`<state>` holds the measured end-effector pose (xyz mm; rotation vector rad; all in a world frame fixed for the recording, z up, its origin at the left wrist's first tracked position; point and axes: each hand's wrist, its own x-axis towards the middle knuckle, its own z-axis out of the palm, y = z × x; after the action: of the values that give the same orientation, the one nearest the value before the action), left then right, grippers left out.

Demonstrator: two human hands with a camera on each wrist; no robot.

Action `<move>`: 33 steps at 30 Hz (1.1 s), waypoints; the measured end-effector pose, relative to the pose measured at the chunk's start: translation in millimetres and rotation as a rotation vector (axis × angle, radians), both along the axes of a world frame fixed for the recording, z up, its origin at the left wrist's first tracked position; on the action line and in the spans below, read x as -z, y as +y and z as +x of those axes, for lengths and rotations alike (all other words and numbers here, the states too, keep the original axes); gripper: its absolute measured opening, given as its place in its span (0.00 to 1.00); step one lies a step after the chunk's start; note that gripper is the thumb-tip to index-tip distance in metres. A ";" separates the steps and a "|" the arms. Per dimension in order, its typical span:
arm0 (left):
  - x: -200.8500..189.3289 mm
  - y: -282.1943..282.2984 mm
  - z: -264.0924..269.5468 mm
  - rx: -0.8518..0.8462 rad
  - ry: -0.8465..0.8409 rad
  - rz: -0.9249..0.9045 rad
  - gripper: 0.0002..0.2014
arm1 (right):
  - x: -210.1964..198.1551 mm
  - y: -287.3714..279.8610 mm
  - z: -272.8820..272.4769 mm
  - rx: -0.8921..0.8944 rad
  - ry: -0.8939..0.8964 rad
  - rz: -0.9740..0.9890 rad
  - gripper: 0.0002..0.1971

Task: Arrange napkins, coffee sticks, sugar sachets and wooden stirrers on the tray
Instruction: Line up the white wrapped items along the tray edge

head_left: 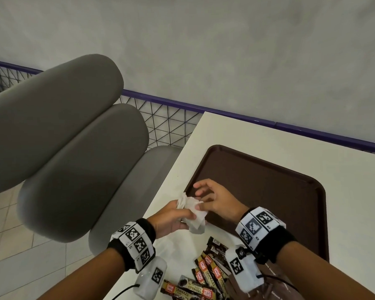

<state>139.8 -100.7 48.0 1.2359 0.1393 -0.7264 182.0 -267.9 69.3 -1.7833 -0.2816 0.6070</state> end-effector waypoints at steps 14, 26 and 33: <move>-5.4 5.5 29.8 -0.315 -0.019 0.007 0.14 | 18.6 4.4 16.9 0.174 -0.043 -0.020 0.10; -1.9 1.3 71.5 -0.294 0.043 -0.139 0.18 | 24.3 -7.8 68.7 0.544 0.008 0.228 0.03; 11.8 9.3 90.7 -0.418 0.053 -0.150 0.17 | 47.3 -41.7 140.1 0.720 -0.032 0.016 0.11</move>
<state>230.4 -91.4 36.1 1.0015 0.3683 -0.3975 322.1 -309.6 22.0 -1.7256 0.3309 0.0587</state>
